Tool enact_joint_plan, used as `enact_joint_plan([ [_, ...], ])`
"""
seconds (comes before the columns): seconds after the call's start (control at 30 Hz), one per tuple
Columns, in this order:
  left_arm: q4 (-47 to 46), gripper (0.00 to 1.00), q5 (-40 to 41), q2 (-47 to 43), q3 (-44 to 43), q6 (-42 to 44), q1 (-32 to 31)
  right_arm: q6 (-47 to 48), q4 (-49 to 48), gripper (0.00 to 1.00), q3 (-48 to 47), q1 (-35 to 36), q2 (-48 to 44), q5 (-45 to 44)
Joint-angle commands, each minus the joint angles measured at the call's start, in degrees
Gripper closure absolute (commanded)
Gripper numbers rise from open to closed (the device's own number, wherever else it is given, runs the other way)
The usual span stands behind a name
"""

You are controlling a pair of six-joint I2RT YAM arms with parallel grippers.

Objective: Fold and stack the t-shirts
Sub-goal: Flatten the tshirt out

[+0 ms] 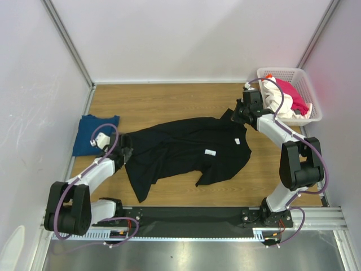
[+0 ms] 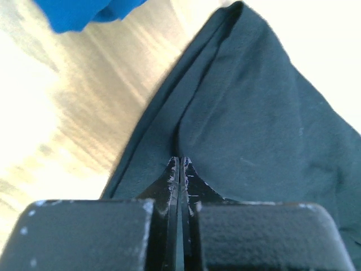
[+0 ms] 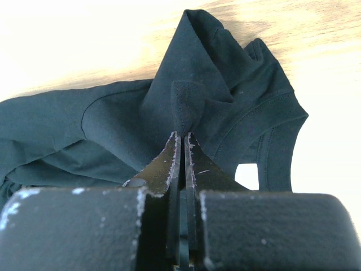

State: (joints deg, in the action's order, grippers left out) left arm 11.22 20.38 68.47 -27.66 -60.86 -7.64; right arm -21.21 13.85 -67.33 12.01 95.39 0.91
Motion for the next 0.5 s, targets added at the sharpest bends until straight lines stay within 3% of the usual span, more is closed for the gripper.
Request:
enact_joint_plan([
  [0.0,-3.13,1.0,1.24,0.62,-3.36,2.14,0.17,-0.23,-0.84,1.0,-0.08,0.03,-1.26,-0.82],
  [0.47,-10.34,1.0,1.15,1.05,-15.05,16.65,0.17,-0.76,-6.46,1.0,-11.86,-2.43,-0.56,2.17],
])
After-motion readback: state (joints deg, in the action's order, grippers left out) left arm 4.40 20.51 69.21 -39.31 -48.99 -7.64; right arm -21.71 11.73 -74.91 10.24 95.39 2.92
